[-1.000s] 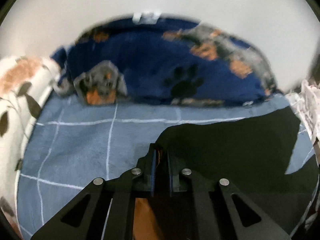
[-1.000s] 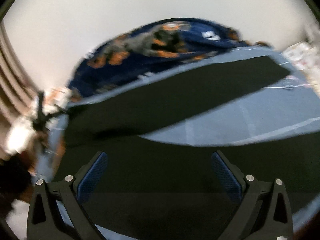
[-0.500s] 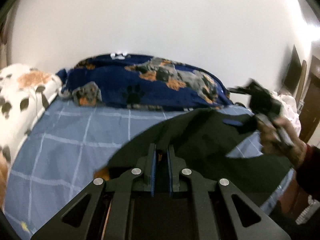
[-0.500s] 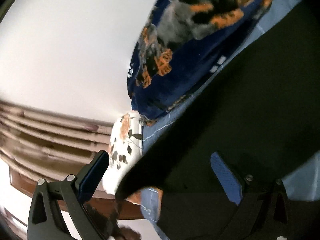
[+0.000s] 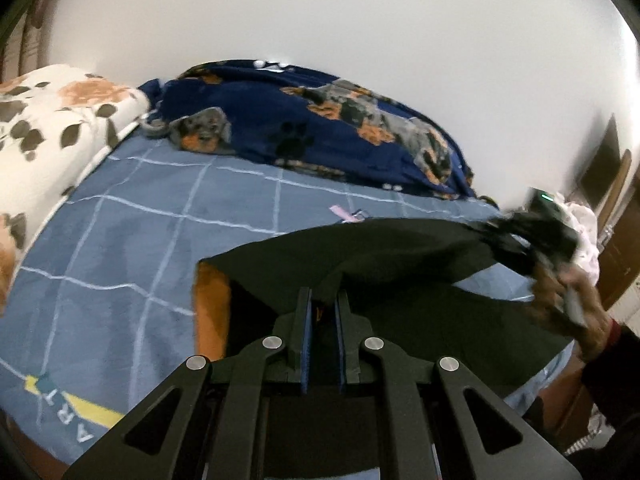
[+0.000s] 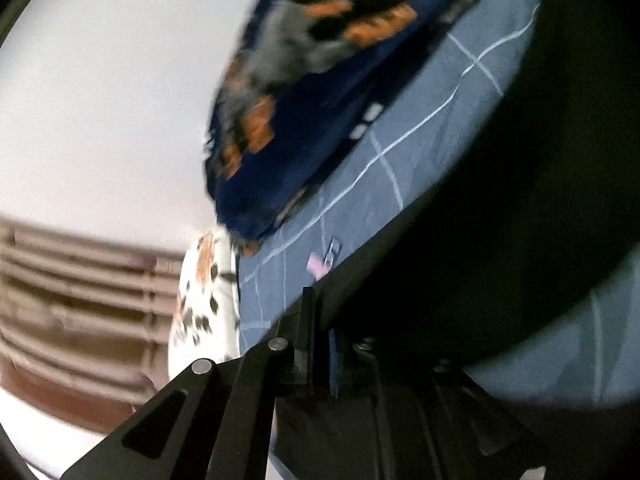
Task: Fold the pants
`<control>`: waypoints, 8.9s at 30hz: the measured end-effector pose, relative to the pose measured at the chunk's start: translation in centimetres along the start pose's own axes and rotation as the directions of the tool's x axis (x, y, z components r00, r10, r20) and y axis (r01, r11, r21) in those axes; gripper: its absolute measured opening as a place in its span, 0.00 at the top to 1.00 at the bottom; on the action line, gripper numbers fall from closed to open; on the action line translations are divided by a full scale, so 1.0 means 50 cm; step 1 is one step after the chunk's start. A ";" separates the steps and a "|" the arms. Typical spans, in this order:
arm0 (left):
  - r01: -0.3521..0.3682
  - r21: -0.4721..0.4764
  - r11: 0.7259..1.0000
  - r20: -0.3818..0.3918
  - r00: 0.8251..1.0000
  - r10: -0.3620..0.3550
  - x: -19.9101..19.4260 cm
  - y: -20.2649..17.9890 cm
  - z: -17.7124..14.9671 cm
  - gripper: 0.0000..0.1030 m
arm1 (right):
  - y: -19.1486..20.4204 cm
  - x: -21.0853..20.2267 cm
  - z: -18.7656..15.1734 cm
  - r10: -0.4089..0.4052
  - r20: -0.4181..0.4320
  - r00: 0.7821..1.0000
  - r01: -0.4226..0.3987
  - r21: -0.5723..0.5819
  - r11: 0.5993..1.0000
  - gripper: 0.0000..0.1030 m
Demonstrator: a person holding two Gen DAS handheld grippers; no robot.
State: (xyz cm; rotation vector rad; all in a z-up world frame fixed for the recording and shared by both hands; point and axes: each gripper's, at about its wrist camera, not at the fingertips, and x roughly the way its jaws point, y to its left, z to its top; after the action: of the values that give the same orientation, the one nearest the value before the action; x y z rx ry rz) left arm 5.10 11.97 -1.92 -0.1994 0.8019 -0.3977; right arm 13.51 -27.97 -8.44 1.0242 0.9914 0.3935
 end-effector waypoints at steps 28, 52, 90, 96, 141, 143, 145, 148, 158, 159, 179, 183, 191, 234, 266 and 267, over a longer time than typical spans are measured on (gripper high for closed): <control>-0.338 0.035 0.941 -0.125 0.932 0.339 -0.071 0.082 -0.155 0.48 | -0.139 -0.057 -0.376 -0.106 -0.130 0.986 0.115 0.062 0.991 0.96; 0.036 0.143 0.989 -0.344 0.939 0.016 0.133 -0.124 -0.171 0.62 | -0.210 -0.248 -0.271 -0.193 0.094 0.977 0.178 0.145 0.973 0.84; 0.015 0.211 0.977 -0.355 0.933 0.062 0.146 -0.146 -0.172 0.62 | -0.610 -0.811 -0.267 -0.272 0.654 0.706 -0.059 0.437 0.898 0.96; 0.023 0.211 0.977 -0.358 0.932 0.055 0.146 -0.143 -0.172 0.62 | -0.603 -0.818 -0.279 -0.296 0.637 0.712 -0.041 0.458 0.888 0.97; -0.051 0.019 0.999 -0.137 0.989 0.053 0.006 -0.028 -0.087 0.25 | -0.614 -0.915 -0.294 -0.286 0.665 0.690 -0.080 0.464 0.882 0.62; -0.080 -0.014 0.997 -0.128 0.989 0.077 -0.012 0.003 -0.087 0.25 | -0.606 -0.900 -0.283 -0.284 0.640 0.714 -0.051 0.451 0.891 0.62; -0.114 -0.063 0.991 -0.129 0.986 0.105 -0.035 0.047 -0.090 0.25 | -0.598 -0.885 -0.273 -0.279 0.622 0.731 -0.026 0.434 0.901 0.63; -0.121 -0.130 0.984 -0.150 0.983 0.101 -0.060 0.097 -0.097 0.25 | -0.594 -0.870 -0.262 -0.306 0.590 0.747 0.022 0.438 0.899 0.79; -0.061 -0.218 0.974 -0.283 0.959 -0.004 -0.087 0.161 -0.182 0.25 | -0.599 -0.861 -0.267 -0.324 0.595 0.735 0.025 0.454 0.891 0.86; -0.029 -0.225 0.974 -0.298 0.954 -0.040 -0.082 0.155 -0.190 0.25 | -0.601 -0.860 -0.266 -0.319 0.598 0.735 0.013 0.458 0.889 0.86; -0.003 -0.206 0.978 -0.356 0.932 -0.072 -0.021 0.092 -0.190 0.79 | -0.609 -0.854 -0.273 -0.289 0.616 0.733 -0.059 0.481 0.875 0.85; 0.007 -0.251 0.968 -0.348 0.932 -0.097 -0.025 0.097 -0.175 0.80 | -0.615 -0.853 -0.275 -0.278 0.623 0.731 -0.084 0.486 0.870 0.85; 0.036 -0.297 0.954 -0.349 0.926 -0.143 -0.018 0.109 -0.174 0.79 | -0.616 -0.854 -0.271 -0.279 0.622 0.732 -0.078 0.484 0.872 0.85; -0.142 -0.176 0.974 -0.377 0.924 0.066 0.034 0.093 -0.166 0.81 | -0.621 -0.853 -0.271 -0.267 0.624 0.734 -0.091 0.481 0.872 0.85; -0.159 -0.101 0.982 -0.382 0.917 0.110 0.042 0.068 -0.172 0.65 | -0.578 -0.817 -0.204 -0.320 0.502 0.803 0.083 0.439 0.895 0.87; -0.159 -0.099 0.982 -0.382 0.917 0.110 0.043 0.068 -0.171 0.64 | -0.572 -0.816 -0.201 -0.338 0.497 0.799 0.103 0.440 0.892 0.87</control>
State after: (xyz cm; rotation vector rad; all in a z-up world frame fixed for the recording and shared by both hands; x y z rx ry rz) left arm 1.12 13.93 -10.26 -0.1887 1.2153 -0.2556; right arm -20.90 -64.97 -13.94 1.2672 0.6416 -0.3255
